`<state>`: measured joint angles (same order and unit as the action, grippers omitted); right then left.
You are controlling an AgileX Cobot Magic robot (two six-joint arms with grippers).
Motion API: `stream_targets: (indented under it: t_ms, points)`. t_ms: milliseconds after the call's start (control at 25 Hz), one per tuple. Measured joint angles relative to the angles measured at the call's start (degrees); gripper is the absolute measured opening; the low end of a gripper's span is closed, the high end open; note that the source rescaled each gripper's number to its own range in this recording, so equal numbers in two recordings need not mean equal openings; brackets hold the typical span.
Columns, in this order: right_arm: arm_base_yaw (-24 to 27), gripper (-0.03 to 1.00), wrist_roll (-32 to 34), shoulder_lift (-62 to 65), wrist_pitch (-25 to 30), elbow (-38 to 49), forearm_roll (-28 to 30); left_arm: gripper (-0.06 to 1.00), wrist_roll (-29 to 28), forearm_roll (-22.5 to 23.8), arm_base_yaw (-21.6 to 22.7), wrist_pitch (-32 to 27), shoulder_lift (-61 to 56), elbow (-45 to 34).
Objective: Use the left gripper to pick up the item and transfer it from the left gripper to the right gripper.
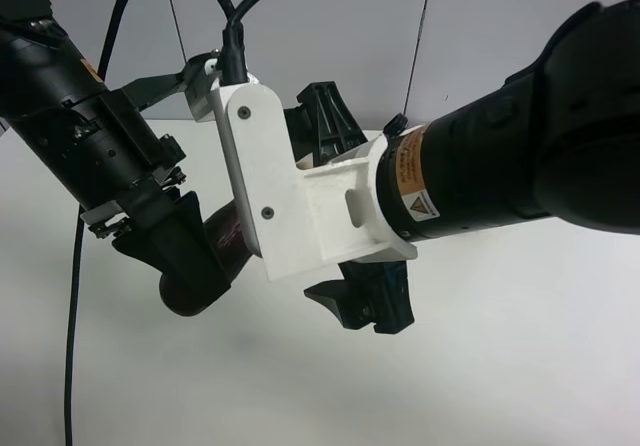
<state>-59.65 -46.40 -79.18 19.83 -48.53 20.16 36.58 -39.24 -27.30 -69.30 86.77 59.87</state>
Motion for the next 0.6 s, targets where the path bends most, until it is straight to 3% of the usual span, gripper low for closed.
stream_targets:
  t_ms: [80, 160, 240, 400, 600]
  points:
    - [0.0, 0.92, 0.0, 0.0, 0.0, 0.0, 0.3, 0.00, -0.1, 0.0, 0.0, 0.0, 0.1, 0.0]
    - [0.0, 0.77, 0.0, 0.0, 0.0, 0.0, 0.8, 0.00, -0.1, 0.0, 0.0, -0.3, 0.1, 0.0]
    - [0.0, 0.56, 0.0, 0.0, 0.0, 0.0, 1.6, 0.00, -0.1, 0.0, 0.0, -0.5, 0.1, 0.0]
    - [0.0, 0.00, 0.0, 0.0, 0.0, 0.0, 2.1, 0.00, -0.1, 0.0, 0.0, -0.8, 0.1, 0.0]
    - [0.0, 0.01, 0.0, 0.0, 0.0, 0.0, 2.1, 0.00, 0.2, 0.1, 0.0, -0.8, 0.1, 0.0]
